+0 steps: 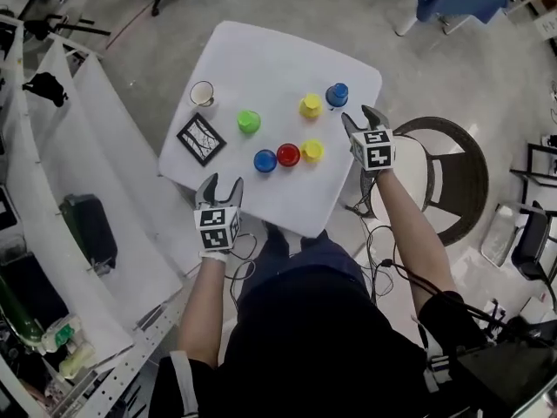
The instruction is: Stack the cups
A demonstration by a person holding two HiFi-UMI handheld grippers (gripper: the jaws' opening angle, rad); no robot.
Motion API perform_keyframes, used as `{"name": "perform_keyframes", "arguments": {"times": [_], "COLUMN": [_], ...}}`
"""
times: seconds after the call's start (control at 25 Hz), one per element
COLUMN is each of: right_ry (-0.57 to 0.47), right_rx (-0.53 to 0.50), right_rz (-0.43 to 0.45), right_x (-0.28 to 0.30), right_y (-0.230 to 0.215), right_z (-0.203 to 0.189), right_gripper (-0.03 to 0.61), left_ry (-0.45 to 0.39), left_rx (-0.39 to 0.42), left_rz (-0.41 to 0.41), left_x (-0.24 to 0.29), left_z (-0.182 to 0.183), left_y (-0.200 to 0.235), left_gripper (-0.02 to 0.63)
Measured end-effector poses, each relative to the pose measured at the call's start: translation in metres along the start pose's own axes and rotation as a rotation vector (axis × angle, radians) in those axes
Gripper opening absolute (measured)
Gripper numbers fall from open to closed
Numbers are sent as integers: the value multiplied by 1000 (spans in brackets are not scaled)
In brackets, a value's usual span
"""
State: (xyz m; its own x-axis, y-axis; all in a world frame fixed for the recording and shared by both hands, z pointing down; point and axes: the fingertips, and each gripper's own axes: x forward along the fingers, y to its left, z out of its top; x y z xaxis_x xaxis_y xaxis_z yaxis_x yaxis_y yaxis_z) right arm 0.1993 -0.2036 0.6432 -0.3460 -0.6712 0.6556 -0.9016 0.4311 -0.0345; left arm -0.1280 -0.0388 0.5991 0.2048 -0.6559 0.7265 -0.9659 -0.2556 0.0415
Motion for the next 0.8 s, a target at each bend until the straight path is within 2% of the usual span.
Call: {"name": "perform_keyframes", "arguments": {"times": [0.2, 0.44, 0.72, 0.8], "right_ry": [56, 98, 132, 148], "right_rx": [-89, -62, -73, -90], "right_rz": [51, 72, 98, 104], "right_x": [44, 81, 108, 110], "right_y": [-12, -23, -24, -21], "right_z": [0, -3, -10, -11], "right_gripper": [238, 259, 268, 225], "left_ry": [-10, 12, 6, 4], "left_rx": [-62, -148, -163, -162], "left_rz": [69, 117, 136, 137], "left_x": [-11, -19, -17, -17], "left_z": [-4, -23, -19, -17], "left_y": [1, 4, 6, 6], "left_gripper": [253, 252, 252, 252]}}
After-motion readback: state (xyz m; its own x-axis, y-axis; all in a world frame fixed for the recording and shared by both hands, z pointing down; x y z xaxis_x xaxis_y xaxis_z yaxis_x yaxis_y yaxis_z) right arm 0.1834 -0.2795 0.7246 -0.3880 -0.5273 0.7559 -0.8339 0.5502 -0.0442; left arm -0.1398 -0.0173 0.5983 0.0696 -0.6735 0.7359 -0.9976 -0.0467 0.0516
